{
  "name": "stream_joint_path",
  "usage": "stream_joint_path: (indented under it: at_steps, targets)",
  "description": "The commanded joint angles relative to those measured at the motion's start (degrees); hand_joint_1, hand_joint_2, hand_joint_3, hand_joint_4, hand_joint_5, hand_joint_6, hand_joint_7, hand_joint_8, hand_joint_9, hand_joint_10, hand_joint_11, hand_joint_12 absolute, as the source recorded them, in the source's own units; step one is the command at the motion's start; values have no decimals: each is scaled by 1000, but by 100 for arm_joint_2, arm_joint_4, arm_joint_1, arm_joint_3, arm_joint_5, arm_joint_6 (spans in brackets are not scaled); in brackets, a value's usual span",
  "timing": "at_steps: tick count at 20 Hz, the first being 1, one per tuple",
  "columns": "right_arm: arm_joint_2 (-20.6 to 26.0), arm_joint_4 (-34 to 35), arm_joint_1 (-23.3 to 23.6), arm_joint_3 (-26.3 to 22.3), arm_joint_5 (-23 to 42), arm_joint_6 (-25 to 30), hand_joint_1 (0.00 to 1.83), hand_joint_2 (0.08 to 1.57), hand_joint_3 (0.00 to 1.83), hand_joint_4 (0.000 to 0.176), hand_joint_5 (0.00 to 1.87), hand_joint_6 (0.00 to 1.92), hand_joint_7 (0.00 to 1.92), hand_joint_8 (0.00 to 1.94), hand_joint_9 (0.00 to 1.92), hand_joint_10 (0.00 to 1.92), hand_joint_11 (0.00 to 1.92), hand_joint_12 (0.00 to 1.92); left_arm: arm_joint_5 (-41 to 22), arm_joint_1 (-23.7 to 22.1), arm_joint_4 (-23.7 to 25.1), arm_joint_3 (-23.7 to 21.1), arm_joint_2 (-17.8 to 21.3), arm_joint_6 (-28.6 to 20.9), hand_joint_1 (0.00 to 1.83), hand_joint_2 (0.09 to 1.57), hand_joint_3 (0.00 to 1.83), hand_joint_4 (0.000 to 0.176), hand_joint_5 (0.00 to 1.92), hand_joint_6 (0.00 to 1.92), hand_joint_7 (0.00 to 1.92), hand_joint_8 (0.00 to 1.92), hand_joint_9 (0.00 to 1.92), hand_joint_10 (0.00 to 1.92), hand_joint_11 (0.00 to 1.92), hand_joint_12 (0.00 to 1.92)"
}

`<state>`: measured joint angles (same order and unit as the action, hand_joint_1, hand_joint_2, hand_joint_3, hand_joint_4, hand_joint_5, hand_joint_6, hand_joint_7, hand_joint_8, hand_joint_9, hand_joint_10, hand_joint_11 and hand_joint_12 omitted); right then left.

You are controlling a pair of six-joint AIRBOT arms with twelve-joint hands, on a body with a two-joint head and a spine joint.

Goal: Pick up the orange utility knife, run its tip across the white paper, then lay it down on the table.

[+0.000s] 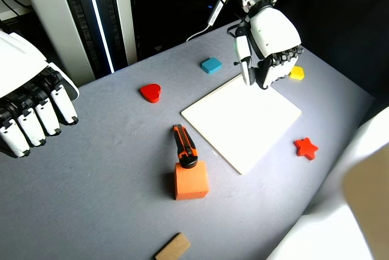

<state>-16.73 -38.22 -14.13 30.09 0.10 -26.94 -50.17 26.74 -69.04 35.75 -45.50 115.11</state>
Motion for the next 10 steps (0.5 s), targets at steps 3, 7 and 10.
stream_joint_path:
  at_steps: [3, 7, 10]
  targets:
    - [4, 33, 100, -106, 361, -10, 168, 1167, 40, 0, 69, 34, 174, 8, 164, 94, 0, 619, -714, 83, 466, -7, -3, -79, 23, 1246, 35, 0, 35, 12, 107, 5, 135, 67, 0, 613]
    - [-85, 32, 119, -118, 435, -12, 186, 1189, 4, 0, 53, 2, 155, 0, 181, 28, 0, 547, -1344, 285, 380, -84, -58, -84, 19, 1264, 2, 0, 65, 6, 138, 5, 181, 18, 0, 689]
    - [-257, 32, 94, -45, 788, -10, 225, 1178, 0, 0, 83, 9, 166, 3, 195, 21, 0, 591, -1425, 379, 274, -69, -66, 21, 28, 1281, 5, 0, 50, 0, 102, 0, 154, 1, 0, 619]
